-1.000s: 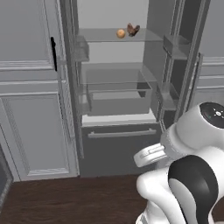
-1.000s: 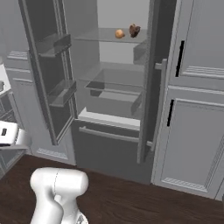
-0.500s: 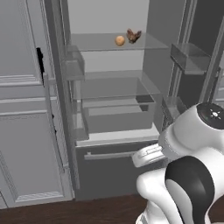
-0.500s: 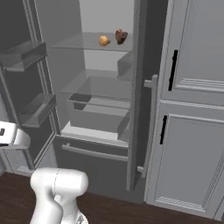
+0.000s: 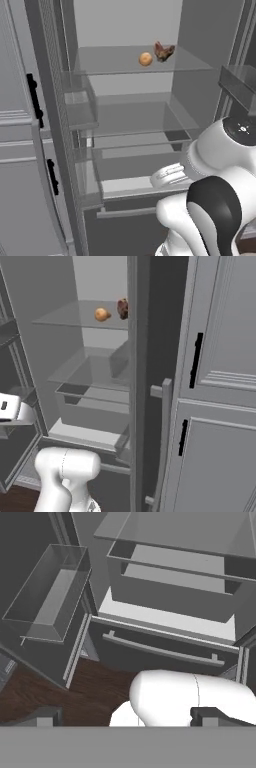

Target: Place one squash and one steak in each tupperware on the nearby counter, to pack two identical lunches.

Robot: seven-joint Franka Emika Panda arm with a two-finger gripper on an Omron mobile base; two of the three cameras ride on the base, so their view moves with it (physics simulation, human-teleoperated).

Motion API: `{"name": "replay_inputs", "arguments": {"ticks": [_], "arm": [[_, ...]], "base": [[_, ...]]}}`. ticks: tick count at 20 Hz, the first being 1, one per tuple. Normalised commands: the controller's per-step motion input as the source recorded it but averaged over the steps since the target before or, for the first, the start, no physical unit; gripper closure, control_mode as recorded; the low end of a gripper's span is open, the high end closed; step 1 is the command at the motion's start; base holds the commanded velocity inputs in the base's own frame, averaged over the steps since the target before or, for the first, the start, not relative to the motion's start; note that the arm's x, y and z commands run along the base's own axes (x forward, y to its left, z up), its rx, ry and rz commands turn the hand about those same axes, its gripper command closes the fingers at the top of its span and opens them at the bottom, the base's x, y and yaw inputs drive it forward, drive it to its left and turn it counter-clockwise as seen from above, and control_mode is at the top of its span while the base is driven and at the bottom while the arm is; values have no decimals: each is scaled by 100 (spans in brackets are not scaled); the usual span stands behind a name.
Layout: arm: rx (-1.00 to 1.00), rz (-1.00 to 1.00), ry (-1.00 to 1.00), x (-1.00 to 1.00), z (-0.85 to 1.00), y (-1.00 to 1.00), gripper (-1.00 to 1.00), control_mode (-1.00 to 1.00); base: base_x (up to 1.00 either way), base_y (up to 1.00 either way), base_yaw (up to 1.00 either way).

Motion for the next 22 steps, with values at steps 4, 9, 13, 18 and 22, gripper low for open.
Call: {"name": "replay_inputs", "arguments": {"ticks": [4, 9, 13, 18, 22], "arm": [[0, 0, 0, 0, 0, 0, -100, 100], [0, 0, 0, 0, 0, 0, -100, 100], [0, 0, 0, 0, 0, 0, -100, 100], [0, 0, 0, 0, 0, 0, -100, 100], [0, 0, 0, 0, 0, 0, -100, 100]], "base": [[23, -36, -1], [42, -21, -1], [74, 0, -2], [56, 0, -3], [41, 4, -6]]}}
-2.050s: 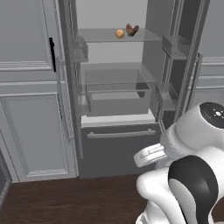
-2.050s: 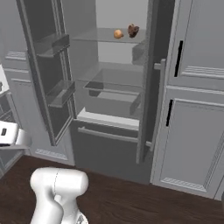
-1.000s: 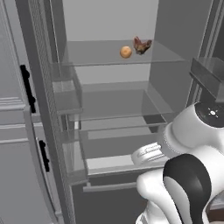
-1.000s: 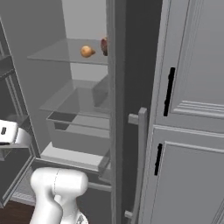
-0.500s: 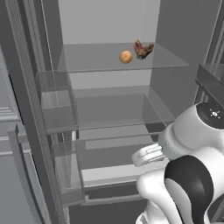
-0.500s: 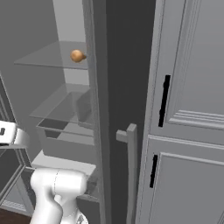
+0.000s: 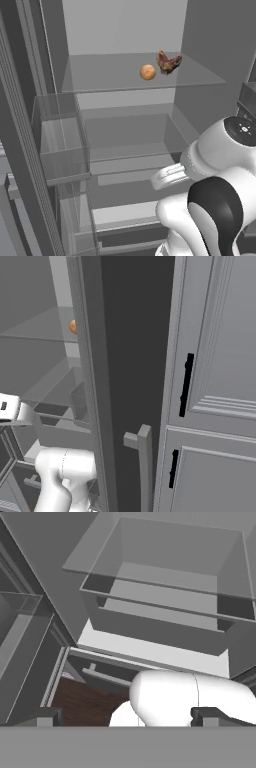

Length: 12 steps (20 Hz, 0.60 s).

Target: Place one squash and one steak in each tupperware on the nearby counter, to pack two identical lunches.

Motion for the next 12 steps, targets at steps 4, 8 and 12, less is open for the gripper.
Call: {"name": "replay_inputs", "arguments": {"ticks": [4, 8, 12], "arm": [[0, -1, -7, 19, 1, 0, -100, -100], [0, -2, -29, 31, 30, 0, -100, -100], [0, -11, -21, 53, 41, -1, -100, -100]], "base": [[0, 0, 0], [0, 0, 0], [0, 0, 0]]}}
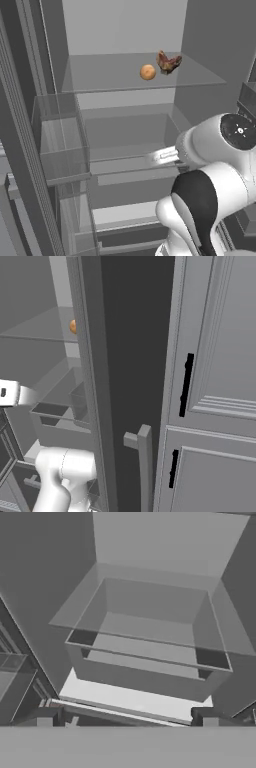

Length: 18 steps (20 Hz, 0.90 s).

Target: Place one squash and one steak in each tupperware on the nearby counter, to pack two identical lunches.

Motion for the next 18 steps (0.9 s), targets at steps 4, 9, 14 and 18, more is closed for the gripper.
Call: {"name": "replay_inputs", "arguments": {"ticks": [4, 9, 14, 18], "arm": [[3, -20, -10, 55, 53, -11, -100, -100], [14, -14, 0, 50, 67, -10, -100, -100], [18, -3, 0, 33, 79, -14, -100, -100], [3, -8, 1, 54, 24, -10, -100, -100]], "base": [[0, 0, 0], [0, 0, 0], [0, 0, 0], [0, 0, 0]]}}
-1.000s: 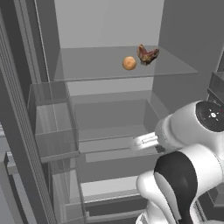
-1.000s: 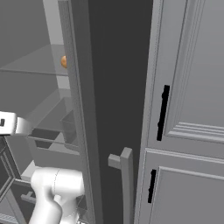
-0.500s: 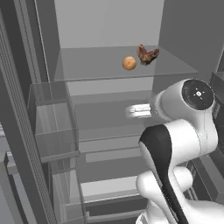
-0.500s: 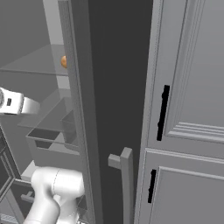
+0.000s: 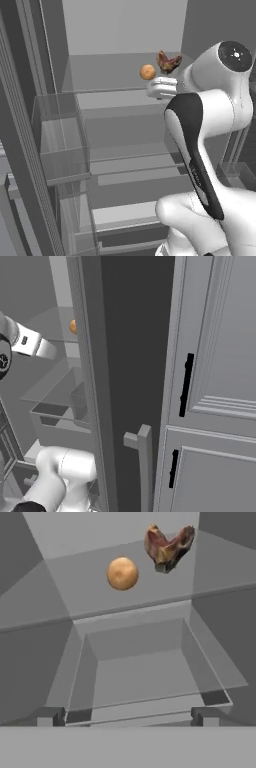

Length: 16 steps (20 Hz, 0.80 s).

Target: Place one squash and one steak in each tupperware on the nearby counter, to pack two identical lunches.

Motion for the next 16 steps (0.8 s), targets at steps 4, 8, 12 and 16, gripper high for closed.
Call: {"name": "replay_inputs", "arguments": {"ticks": [4, 8, 12, 16], "arm": [[0, -11, 4, 81, 0, -5, -100, -100], [-2, -8, 0, 76, 0, -16, -100, -100], [-5, -2, 0, 74, 0, -18, -100, -100], [-5, -1, 1, 76, 0, -1, -100, -100]], "base": [[0, 0, 0], [0, 0, 0], [0, 0, 0], [0, 0, 0]]}}
